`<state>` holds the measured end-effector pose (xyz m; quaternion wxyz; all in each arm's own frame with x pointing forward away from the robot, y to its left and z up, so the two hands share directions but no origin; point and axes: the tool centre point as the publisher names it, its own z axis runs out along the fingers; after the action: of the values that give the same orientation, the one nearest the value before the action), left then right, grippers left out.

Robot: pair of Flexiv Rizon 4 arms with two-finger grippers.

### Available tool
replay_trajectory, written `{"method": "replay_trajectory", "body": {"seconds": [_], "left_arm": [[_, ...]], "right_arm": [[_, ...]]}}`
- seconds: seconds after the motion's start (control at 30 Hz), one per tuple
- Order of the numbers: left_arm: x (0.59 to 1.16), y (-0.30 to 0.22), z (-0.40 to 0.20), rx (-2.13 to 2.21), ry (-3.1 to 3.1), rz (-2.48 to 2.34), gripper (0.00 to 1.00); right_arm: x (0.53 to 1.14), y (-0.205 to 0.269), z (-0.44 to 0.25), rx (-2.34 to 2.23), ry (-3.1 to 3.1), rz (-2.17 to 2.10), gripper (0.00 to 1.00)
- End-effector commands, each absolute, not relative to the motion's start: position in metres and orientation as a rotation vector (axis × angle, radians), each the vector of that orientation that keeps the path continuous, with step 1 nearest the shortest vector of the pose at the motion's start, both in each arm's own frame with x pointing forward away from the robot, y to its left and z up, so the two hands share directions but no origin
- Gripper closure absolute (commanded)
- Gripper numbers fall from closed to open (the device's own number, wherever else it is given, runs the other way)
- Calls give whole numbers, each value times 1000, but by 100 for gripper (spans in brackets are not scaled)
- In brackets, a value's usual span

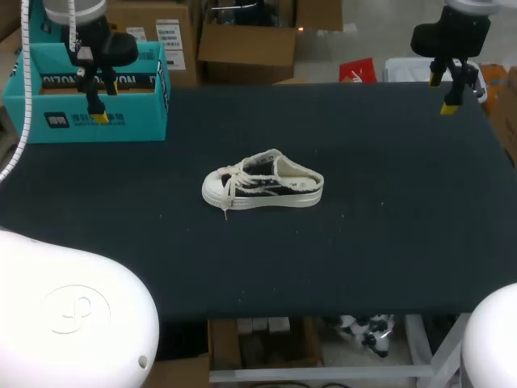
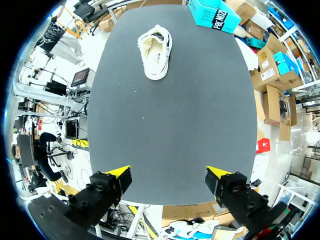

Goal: Open the shoe tongue, take the insole out of the shoe, put the insole back into the shoe, and pack the shoe into the shoebox

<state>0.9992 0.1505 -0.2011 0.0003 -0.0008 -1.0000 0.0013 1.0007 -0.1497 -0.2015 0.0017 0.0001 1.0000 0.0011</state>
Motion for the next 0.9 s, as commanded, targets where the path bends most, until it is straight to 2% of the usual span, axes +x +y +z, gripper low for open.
{"method": "replay_trajectory", "body": {"seconds": [0.03,0.6,0.9], "left_arm": [[999,150,-201,-2,-3140,2,0],[998,146,-200,12,-3137,29,0],[990,117,-200,544,-3044,76,0]], "right_arm": [[1001,-150,-201,1,3141,1,0],[1001,-150,-201,1,3141,1,0],[982,-117,-230,61,3103,289,0]]}}
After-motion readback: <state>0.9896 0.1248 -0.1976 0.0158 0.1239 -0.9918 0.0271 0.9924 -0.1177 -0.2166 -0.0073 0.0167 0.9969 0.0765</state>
